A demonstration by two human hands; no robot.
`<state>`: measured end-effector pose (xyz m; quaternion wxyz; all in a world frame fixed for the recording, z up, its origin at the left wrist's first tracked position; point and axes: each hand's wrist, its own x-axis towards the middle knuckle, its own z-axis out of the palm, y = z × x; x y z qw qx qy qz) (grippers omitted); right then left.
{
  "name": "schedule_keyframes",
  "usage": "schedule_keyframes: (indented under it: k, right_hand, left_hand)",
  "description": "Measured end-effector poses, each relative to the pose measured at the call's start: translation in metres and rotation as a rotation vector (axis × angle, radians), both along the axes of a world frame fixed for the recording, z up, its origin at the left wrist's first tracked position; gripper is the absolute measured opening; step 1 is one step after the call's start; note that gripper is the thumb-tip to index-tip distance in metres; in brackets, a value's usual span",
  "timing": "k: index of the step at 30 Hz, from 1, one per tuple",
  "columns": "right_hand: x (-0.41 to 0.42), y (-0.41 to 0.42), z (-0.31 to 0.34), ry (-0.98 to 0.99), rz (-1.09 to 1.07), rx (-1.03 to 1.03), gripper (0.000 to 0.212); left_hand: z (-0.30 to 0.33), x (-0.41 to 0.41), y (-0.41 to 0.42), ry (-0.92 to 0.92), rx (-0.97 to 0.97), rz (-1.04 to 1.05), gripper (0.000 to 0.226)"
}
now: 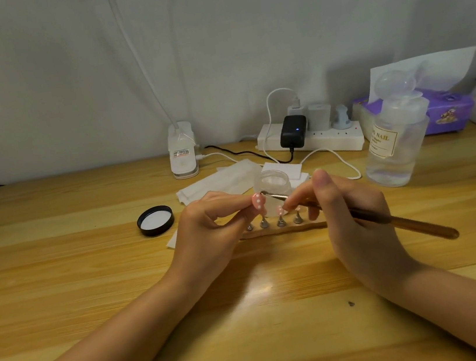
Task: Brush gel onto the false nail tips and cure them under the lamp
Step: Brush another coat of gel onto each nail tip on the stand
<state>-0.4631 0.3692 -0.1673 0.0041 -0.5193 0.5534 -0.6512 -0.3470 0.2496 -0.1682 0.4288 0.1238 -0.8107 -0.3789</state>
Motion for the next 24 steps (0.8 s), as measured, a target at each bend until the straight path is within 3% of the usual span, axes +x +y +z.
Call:
schedule_keyframes:
  k: [17, 24]
  right_hand:
    - [0.0001, 0.0026, -0.0001, 0.070, -0.031, -0.018, 0.045]
    - [-0.0014, -0.0011, 0.0023, 0.169, -0.034, 0.004, 0.034]
  left_hand:
    - [-0.0004, 0.0001, -0.0016, -0.024, -0.031, 0.006, 0.026]
    - [0.0014, 0.0007, 0.0001, -0.037, -0.059, 0.021, 0.019]
